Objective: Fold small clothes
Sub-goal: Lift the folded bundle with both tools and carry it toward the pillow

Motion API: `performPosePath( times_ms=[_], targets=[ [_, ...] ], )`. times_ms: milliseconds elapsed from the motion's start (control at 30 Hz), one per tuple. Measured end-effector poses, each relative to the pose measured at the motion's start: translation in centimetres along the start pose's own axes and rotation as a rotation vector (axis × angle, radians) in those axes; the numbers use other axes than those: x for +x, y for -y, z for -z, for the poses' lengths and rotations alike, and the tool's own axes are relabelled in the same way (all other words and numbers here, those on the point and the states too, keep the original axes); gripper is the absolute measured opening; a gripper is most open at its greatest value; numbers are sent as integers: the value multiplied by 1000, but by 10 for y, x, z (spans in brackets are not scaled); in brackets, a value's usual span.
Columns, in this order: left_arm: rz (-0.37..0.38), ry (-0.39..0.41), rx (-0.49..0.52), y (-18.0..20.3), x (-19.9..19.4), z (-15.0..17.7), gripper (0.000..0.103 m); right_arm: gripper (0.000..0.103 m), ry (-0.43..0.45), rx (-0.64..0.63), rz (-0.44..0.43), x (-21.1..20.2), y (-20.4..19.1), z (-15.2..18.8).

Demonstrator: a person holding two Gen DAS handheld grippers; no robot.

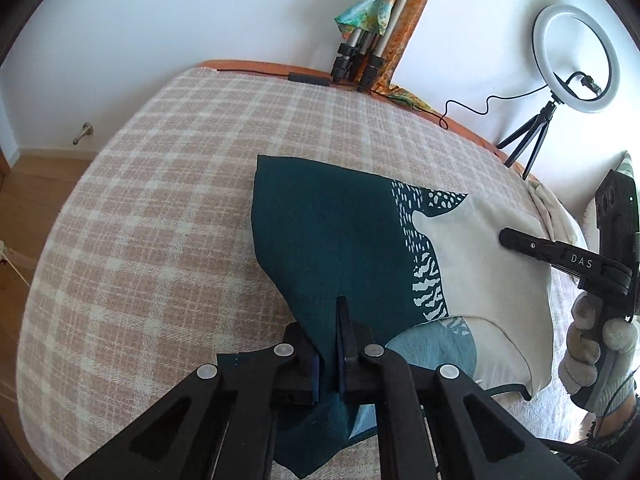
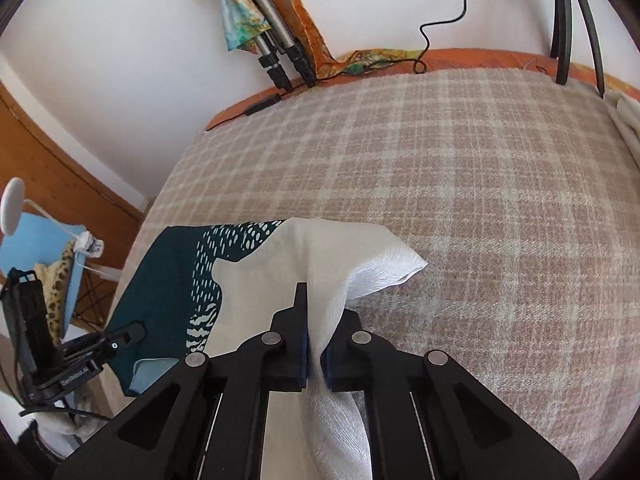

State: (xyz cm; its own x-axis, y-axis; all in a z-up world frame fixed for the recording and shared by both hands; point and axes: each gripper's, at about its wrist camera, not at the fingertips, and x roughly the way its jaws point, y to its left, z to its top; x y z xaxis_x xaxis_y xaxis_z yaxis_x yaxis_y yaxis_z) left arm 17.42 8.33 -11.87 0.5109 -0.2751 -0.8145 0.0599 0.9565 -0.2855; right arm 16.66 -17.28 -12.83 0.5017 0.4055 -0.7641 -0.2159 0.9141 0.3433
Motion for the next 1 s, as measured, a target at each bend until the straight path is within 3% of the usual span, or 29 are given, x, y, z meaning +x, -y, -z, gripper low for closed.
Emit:
performPosePath(
  times_ms=[300,467,1000],
  targets=[
    [3,65,92,37,-13,-5,2,4,66,-146,139,-22,-31,2],
    [31,75,119,58,-14,-9,2,4,95,-160,150,-39,-32,4],
    [135,91,239,152,7,-28,2,3,217,-89,270,-115,31,2]
  ],
)
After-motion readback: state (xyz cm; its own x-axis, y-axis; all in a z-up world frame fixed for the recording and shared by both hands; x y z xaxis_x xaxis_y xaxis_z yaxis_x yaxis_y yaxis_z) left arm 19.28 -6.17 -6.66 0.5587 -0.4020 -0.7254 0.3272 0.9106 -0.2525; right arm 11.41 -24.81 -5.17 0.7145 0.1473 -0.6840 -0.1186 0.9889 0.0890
